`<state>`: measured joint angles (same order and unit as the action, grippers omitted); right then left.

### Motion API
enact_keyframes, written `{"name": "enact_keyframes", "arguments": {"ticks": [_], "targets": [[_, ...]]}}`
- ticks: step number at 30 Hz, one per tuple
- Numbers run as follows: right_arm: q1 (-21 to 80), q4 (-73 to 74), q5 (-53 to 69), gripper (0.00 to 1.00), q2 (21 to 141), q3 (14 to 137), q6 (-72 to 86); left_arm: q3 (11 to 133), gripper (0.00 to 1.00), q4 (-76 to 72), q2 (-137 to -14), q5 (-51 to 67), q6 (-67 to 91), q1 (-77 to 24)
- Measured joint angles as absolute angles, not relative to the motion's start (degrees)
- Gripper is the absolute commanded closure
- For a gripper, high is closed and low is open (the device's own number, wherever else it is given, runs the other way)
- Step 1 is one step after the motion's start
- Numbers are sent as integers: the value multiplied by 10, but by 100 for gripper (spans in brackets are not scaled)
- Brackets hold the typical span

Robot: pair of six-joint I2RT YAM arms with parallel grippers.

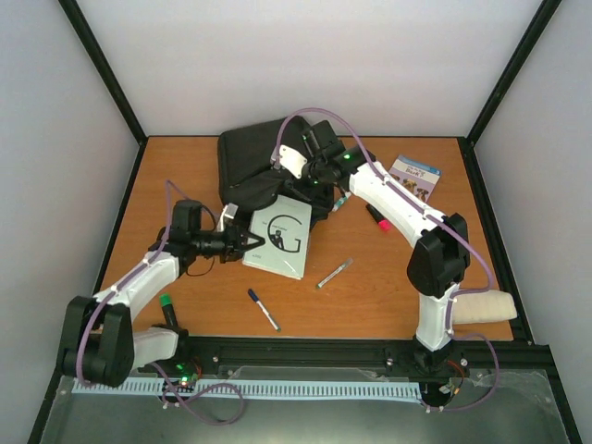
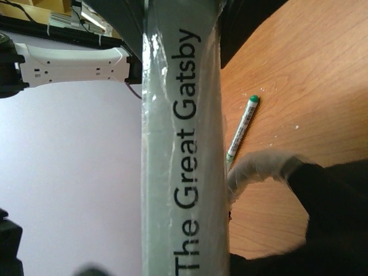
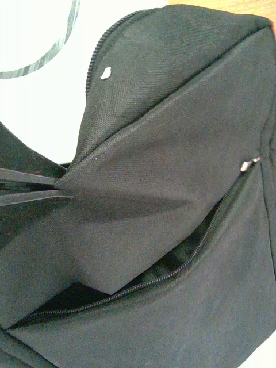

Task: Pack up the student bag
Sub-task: Place the book in the student bag.

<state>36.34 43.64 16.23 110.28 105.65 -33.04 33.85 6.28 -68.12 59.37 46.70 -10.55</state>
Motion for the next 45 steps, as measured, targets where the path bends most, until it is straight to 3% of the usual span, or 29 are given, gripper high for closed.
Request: {"name": "enact_keyframes", "arguments": {"ticks": [5,10,18,23,36,45], "targets": [[363,431,170,97,1098,1056,-332,338,99,-12,-719,613,500,-105],[362,427,166,97,1098,1056,-329,364,99,24,-716,626,488,-103],[365,427,160,97,1098,1067,-303,360,99,102,-624,593,462,-103],[365,434,164,97,1098,1069,-293,307,99,64,-590,576,486,-103],[365,444,195,97,1098,1068,-293,280,99,-172,-763,528,552,-97],[365,443,210,97,1098,1065,-294,363,99,-201,-876,527,555,-94]]}}
